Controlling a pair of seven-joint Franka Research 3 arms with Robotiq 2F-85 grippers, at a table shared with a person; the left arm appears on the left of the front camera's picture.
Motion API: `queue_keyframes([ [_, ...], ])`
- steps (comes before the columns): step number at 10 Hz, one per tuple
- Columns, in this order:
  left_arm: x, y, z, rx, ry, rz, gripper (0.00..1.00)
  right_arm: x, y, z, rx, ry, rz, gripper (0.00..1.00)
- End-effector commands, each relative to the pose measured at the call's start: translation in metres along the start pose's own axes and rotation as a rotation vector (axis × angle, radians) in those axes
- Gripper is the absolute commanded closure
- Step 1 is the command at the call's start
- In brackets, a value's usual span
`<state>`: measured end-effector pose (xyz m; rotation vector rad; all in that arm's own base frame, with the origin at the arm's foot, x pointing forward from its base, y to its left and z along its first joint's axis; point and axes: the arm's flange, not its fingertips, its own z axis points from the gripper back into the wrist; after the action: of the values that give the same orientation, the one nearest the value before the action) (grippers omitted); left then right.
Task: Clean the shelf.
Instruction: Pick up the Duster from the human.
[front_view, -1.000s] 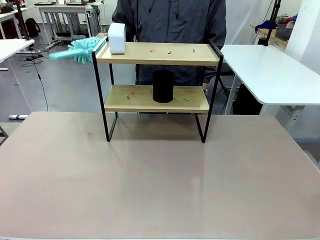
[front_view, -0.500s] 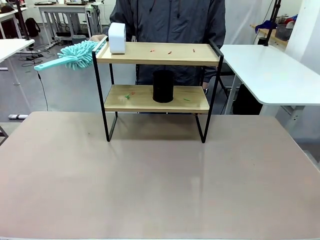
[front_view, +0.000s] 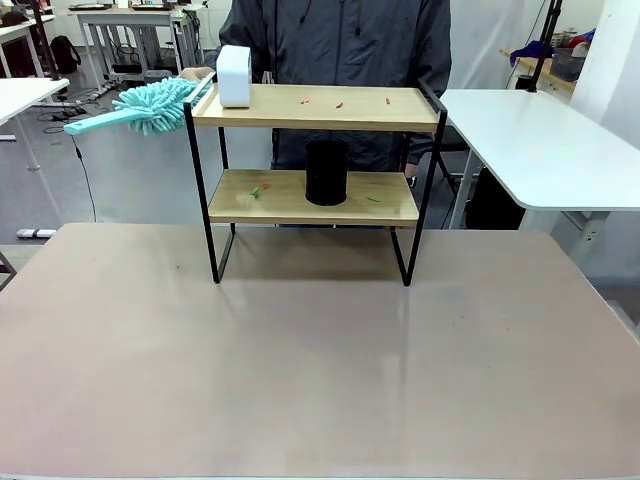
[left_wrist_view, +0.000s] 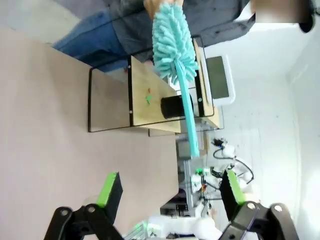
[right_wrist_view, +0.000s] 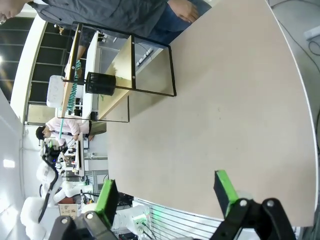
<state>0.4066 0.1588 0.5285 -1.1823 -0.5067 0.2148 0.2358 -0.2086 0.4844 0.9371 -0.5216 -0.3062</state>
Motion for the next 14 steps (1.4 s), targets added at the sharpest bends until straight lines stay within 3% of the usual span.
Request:
queue_keyframes([
  [1,0.063,0.004,-0.05,0.042,0.139,0.109,0.0,0.002,0.001,0.001,0.019,-0.007,0.025,0.0],
  [2,0.073,0.005,-0.082,0.058,0.131,0.109,0.0,0.002,0.001,0.001,0.019,-0.007,0.025,0.0],
  [5,0.079,-0.004,-0.148,-0.046,0.202,0.162,0.0,0.002,0.001,0.001,0.019,-0.007,0.025,0.0],
  [10,0.072,0.0,-0.165,-0.112,0.263,0.221,0.0,0.002,0.001,0.001,0.019,-0.007,0.025,0.0],
  [11,0.072,0.001,-0.165,-0.126,0.263,0.222,0.57,0.002,0.001,0.001,0.019,-0.007,0.025,0.0],
  [12,0.071,0.0,-0.165,-0.136,0.252,0.229,0.57,0.002,0.001,0.001,0.019,-0.007,0.025,0.0],
  [13,0.07,0.0,-0.164,-0.136,0.245,0.227,1.0,0.002,0.001,0.001,0.019,-0.007,0.025,0.0],
  [14,0.069,0.0,-0.164,-0.13,0.243,0.219,0.59,0.002,0.001,0.001,0.019,-0.007,0.025,0.0],
])
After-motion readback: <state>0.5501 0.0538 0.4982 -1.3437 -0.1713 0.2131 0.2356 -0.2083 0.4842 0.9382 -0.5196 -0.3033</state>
